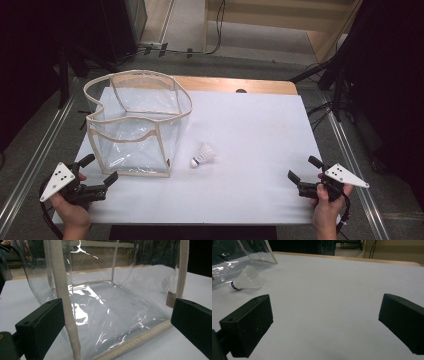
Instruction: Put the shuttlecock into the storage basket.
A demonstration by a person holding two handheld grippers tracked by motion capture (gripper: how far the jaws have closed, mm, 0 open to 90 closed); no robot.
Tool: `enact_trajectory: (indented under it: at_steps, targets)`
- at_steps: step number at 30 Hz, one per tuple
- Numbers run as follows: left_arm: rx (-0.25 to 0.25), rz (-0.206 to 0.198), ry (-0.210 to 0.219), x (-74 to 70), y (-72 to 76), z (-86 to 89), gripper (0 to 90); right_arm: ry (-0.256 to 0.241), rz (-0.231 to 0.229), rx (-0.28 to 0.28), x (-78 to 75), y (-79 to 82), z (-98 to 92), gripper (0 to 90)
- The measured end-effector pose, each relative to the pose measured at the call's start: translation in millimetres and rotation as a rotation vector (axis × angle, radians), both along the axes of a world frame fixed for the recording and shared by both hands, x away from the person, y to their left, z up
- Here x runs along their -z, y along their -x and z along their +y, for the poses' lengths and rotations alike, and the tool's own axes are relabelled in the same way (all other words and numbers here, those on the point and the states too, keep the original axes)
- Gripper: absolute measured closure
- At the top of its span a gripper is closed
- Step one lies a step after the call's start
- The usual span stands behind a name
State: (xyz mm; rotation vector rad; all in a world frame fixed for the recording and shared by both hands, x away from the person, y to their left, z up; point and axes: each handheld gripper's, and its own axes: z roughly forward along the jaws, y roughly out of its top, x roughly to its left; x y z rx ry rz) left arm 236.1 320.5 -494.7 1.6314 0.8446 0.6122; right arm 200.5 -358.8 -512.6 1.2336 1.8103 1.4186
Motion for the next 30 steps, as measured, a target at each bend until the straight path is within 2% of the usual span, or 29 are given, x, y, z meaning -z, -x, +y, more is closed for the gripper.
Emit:
enact_trajectory:
  at_steps: [10, 14, 18, 24, 25, 30]
  targets:
    - [0.0, 0.0, 0.002, 0.2, -0.2, -0.3, 0.0, 0.017, 0.004, -0.023, -4.3, -1.5, 8.1, 0.0]
    - [0.001, 0.001, -0.001, 0.1, -0.1, -0.4, 0.0, 0.041, 0.003, -0.034, -5.5, -2.8, 13.5, 0.0]
    - [0.0, 0.001, -0.002, 0.2, 0.0, -0.4, 0.0, 0.047, -0.002, -0.057, -10.1, -3.7, 22.9, 0.0]
    - [-0.007, -0.002, -0.005, 0.2, 0.6, -0.5, 0.0, 0.047, 0.02, -0.081, -15.7, -8.7, 36.1, 0.0]
    - [-0.006, -0.003, -0.004, 0.1, 0.8, -0.2, 0.0, 0.057, 0.039, -0.097, -20.7, -12.8, 41.3, 0.0]
    - [-0.006, -0.002, -0.005, 0.2, 0.6, -0.5, 0.0, 0.095, 0.045, -0.131, -30.7, -21.0, 55.5, 0.0]
